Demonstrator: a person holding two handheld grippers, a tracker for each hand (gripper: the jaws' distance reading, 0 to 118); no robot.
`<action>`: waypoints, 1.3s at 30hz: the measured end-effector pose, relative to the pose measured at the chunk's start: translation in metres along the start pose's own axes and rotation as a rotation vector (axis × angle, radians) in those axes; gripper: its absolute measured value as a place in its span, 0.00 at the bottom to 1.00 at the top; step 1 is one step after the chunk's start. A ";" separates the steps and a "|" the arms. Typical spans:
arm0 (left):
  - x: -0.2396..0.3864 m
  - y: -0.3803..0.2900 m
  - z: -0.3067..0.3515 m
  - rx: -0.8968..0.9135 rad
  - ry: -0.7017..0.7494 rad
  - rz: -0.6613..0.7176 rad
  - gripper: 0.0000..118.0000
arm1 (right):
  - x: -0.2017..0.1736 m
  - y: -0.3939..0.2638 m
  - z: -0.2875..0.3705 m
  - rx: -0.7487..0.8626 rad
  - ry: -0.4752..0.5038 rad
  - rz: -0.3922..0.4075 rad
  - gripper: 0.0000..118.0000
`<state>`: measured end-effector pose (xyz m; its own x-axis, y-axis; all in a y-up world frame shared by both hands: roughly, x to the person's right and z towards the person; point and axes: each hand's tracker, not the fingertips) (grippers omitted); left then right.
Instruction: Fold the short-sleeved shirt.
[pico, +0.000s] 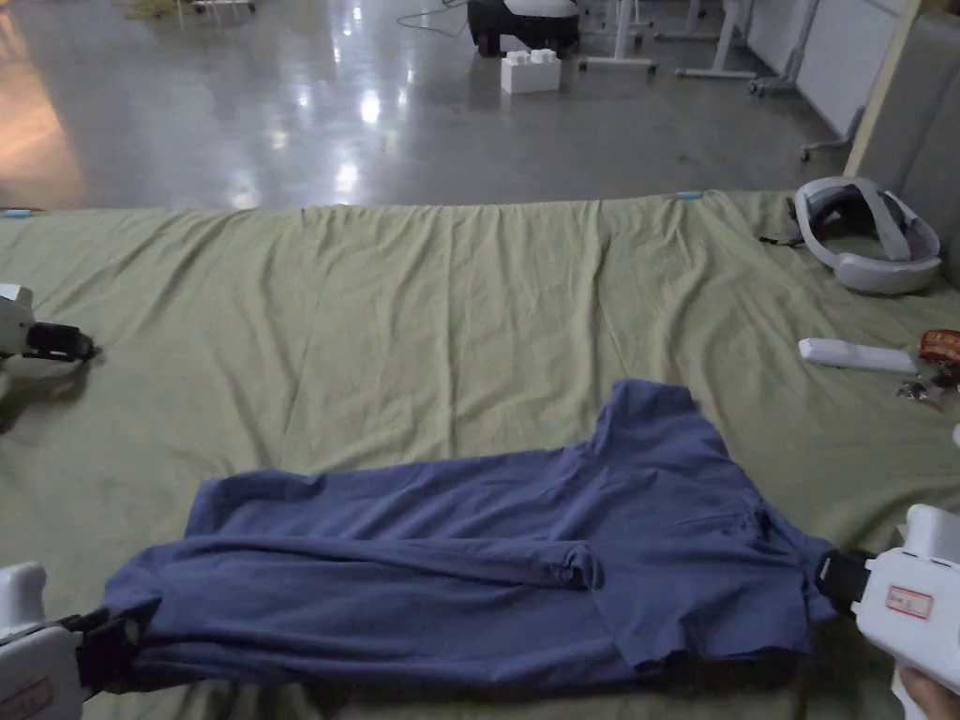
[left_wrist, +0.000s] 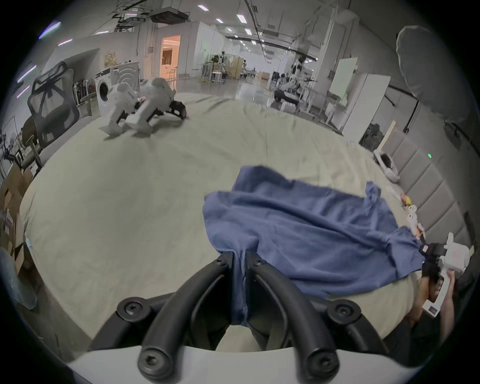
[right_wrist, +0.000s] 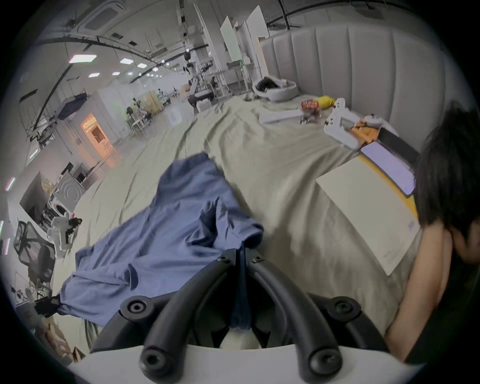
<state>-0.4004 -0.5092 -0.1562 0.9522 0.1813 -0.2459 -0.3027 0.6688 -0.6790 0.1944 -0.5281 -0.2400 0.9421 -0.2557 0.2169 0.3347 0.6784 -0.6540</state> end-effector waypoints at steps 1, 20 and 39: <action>-0.001 0.001 0.011 0.004 0.004 -0.001 0.10 | 0.000 -0.001 0.009 -0.005 -0.017 0.009 0.06; -0.067 -0.103 0.025 -0.058 -0.012 0.200 0.81 | 0.041 -0.084 0.035 -0.250 -0.036 -0.010 0.61; 0.059 -0.098 0.257 0.752 -0.083 -0.061 0.82 | -0.046 -0.093 0.237 0.426 0.293 0.340 0.44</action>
<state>-0.3041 -0.3787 0.0731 0.9752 0.1625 -0.1500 -0.1685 0.9853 -0.0277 0.1251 -0.4165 -0.0173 0.9730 -0.1144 -0.2003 0.0524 0.9552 -0.2912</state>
